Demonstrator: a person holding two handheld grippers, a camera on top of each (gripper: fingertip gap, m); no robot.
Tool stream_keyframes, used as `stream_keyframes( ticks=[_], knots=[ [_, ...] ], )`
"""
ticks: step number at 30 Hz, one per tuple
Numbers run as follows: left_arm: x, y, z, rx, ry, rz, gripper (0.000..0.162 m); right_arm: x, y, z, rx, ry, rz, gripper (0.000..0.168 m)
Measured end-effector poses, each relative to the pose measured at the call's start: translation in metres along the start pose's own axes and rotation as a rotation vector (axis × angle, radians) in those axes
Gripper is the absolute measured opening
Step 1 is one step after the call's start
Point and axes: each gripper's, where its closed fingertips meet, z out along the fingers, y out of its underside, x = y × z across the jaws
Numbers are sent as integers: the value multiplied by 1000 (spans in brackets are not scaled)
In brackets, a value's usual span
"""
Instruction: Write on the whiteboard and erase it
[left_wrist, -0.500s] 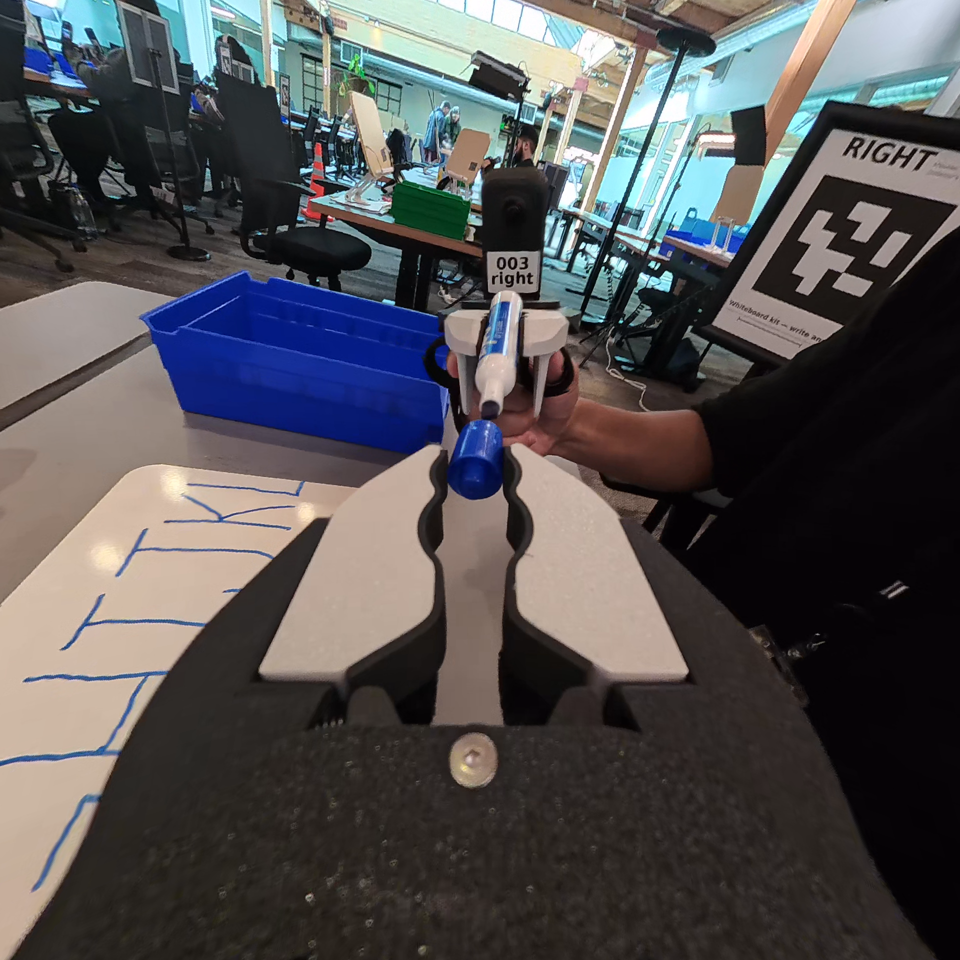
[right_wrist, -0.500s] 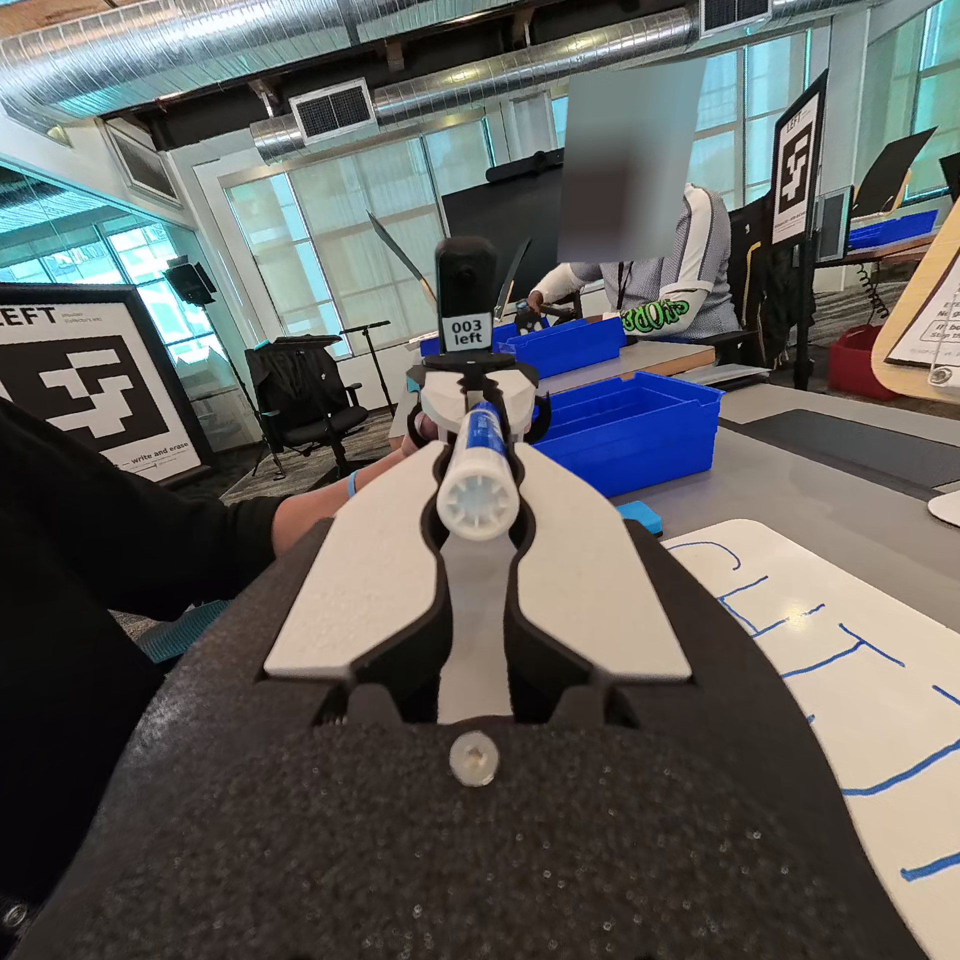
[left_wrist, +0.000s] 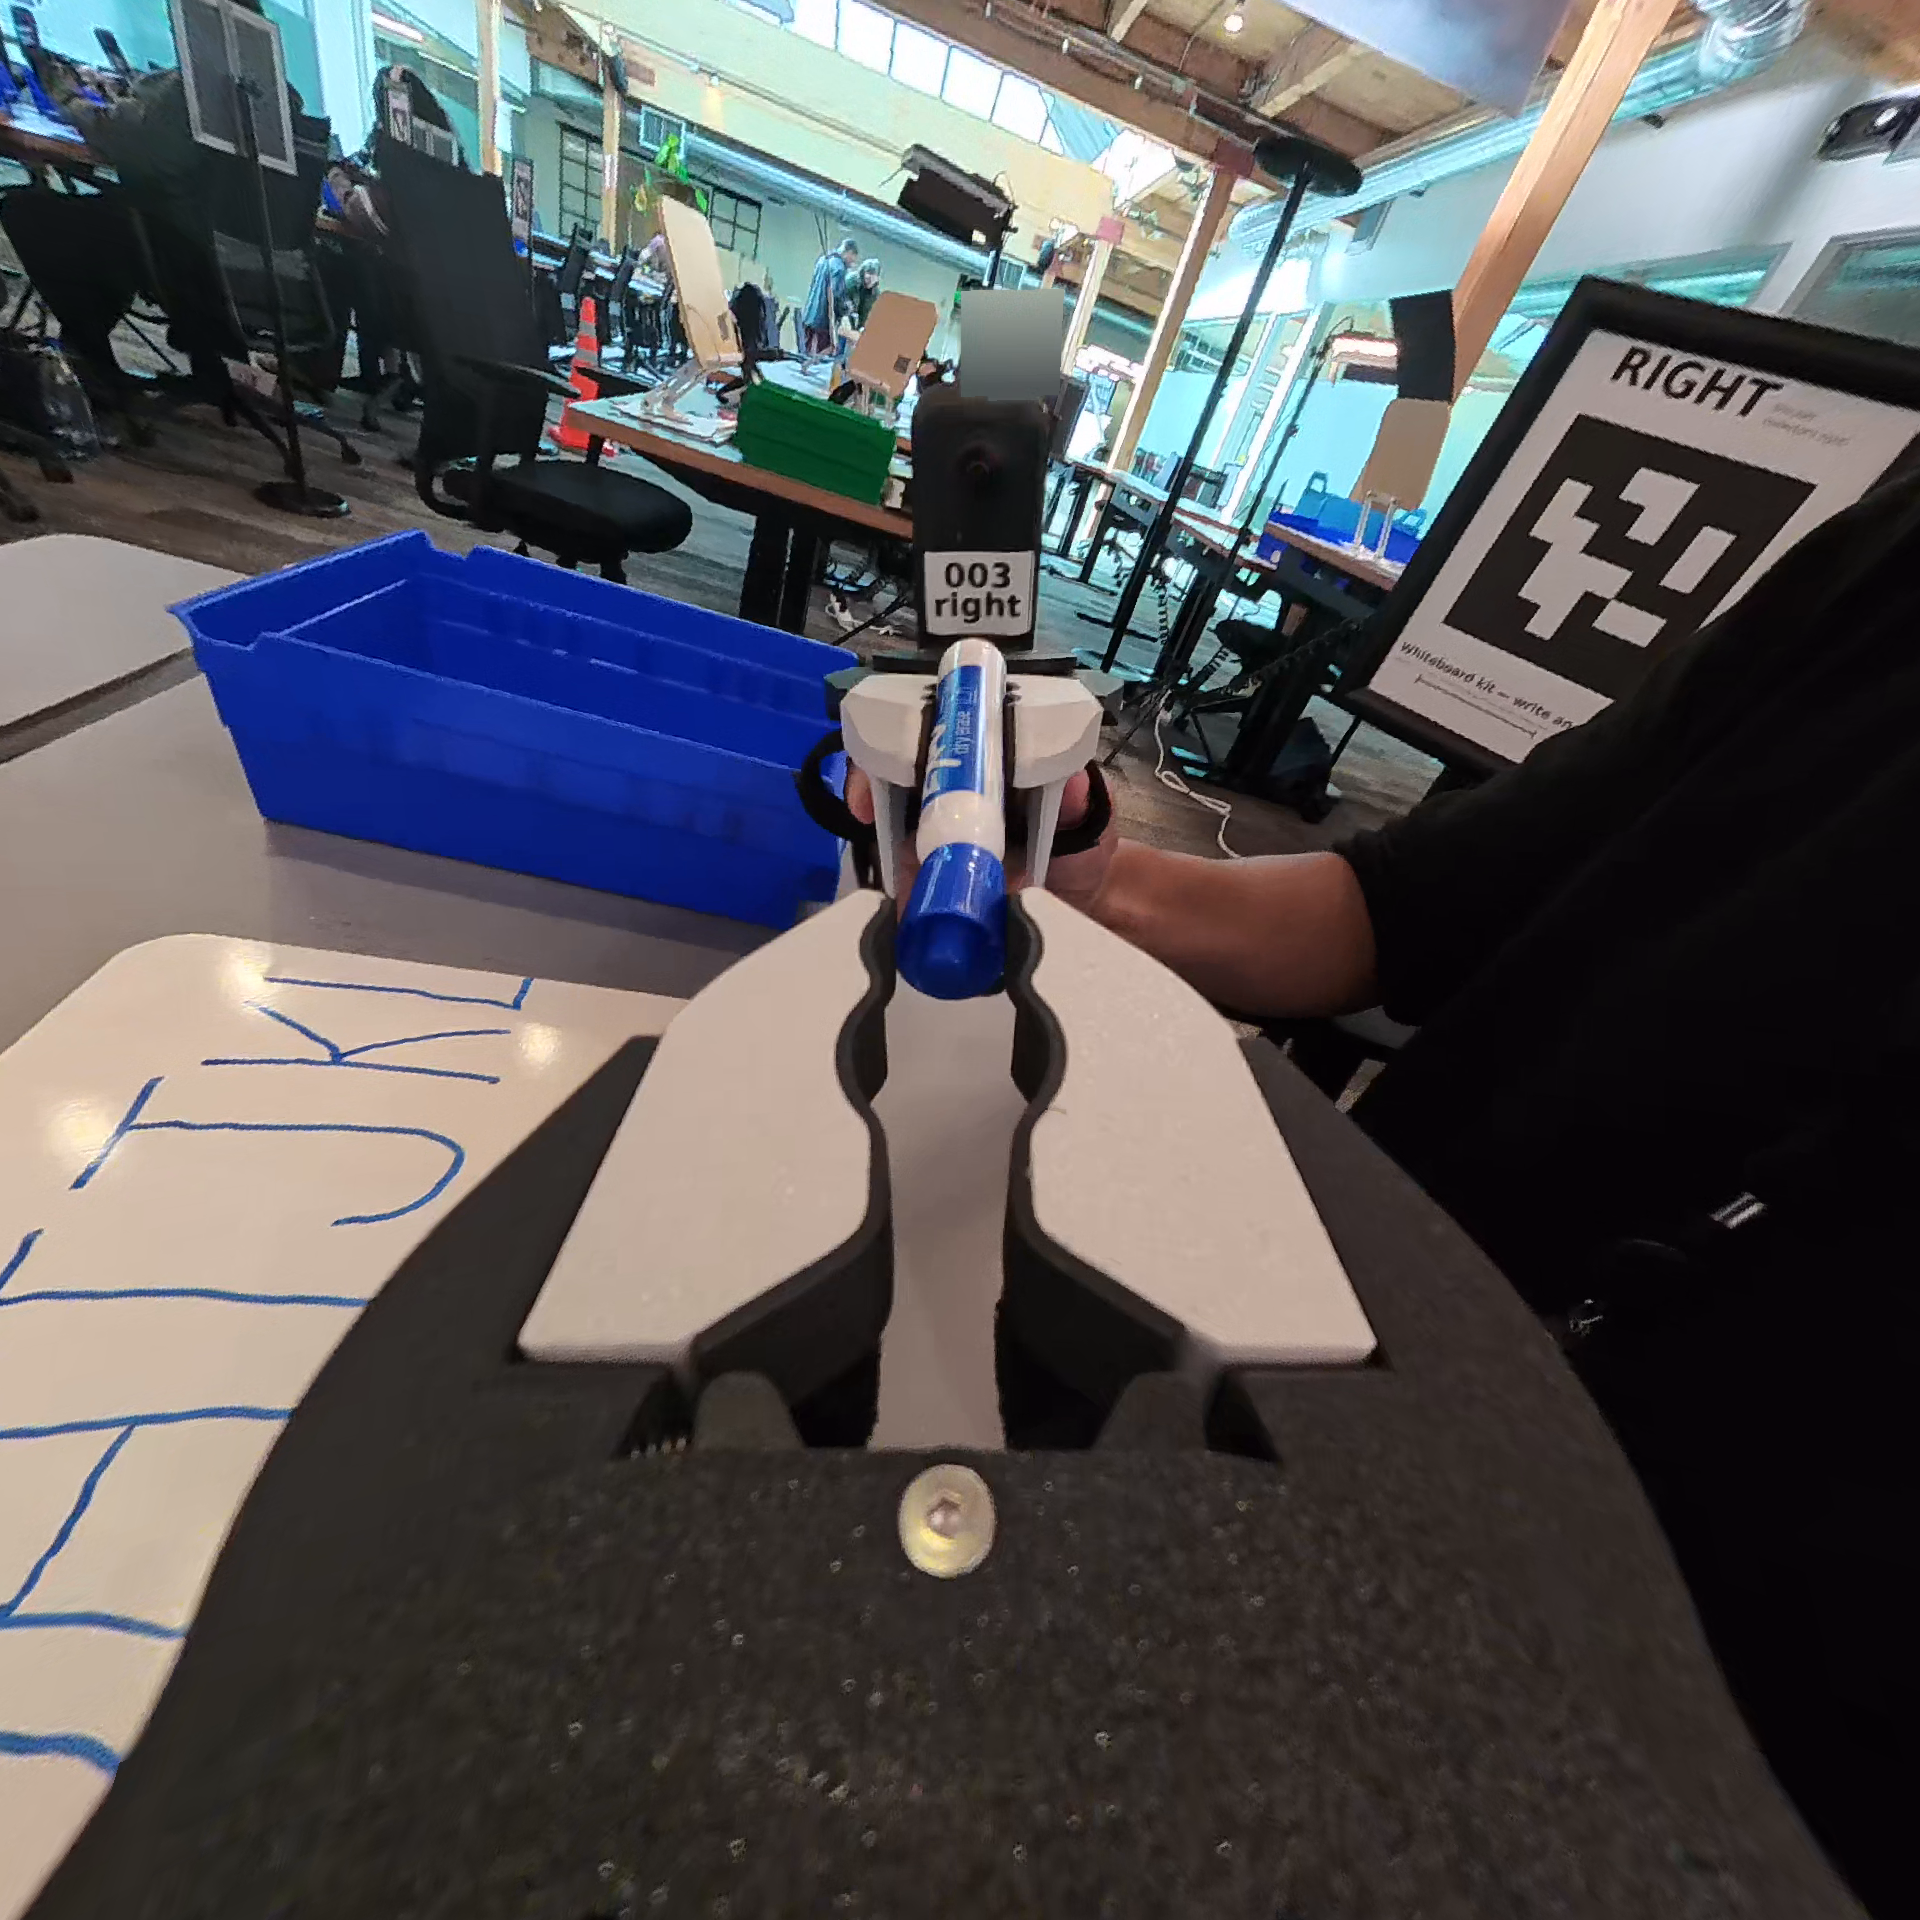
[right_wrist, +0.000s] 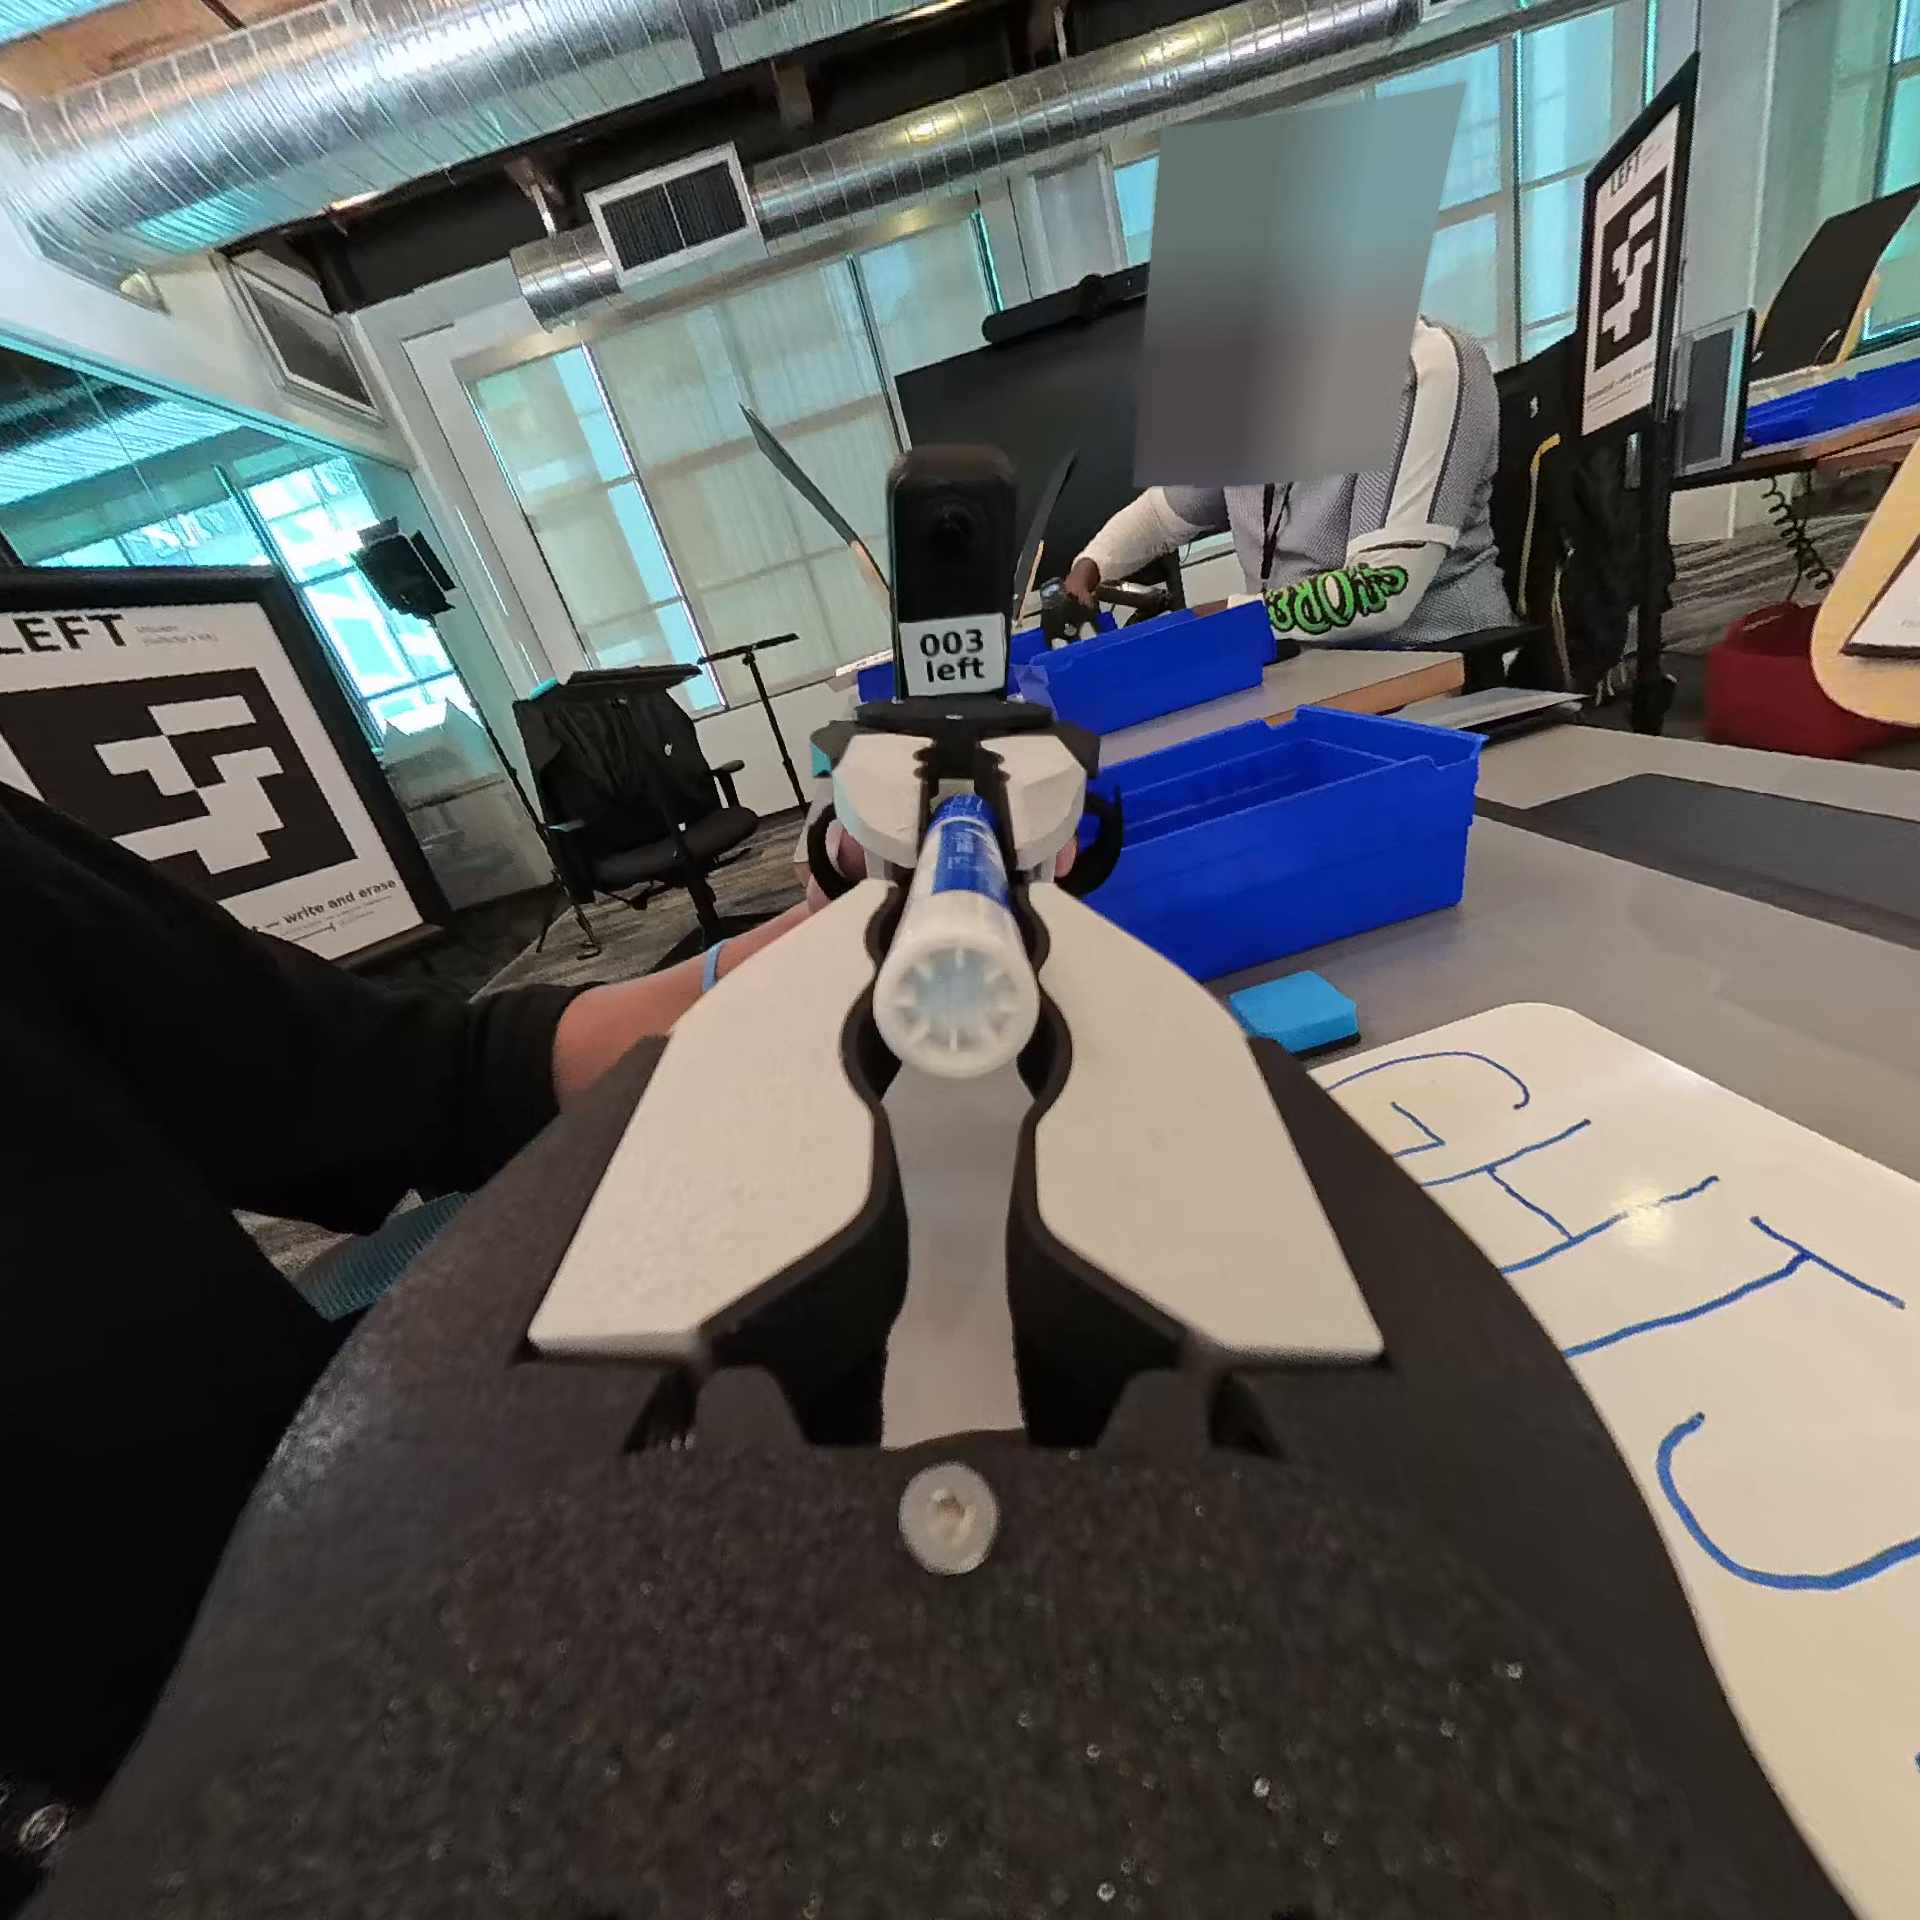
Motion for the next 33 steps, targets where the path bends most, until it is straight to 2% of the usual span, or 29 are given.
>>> stream_keyframes(
  ticks=[3,9,24,31,32,33],
  knots=[
    [-5,-3,0,57,-4,-29,19,4,1,0,27,17,11,20],
    [-13,3,2,59,-35,-50,18,11,7,-2,29,39,18,20],
    [-10,28,12,-75,-1,-52,18,11,12,-2,3,14,40,19],
    [-8,24,12,-81,2,-64,19,10,9,-2,-70,41,15,19],
    [-9,23,10,-78,-9,-62,19,12,11,-2,-98,50,23,21],
    [-10,23,8,-74,-8,-66,19,15,14,-3,-126,66,31,30]
  ],
)
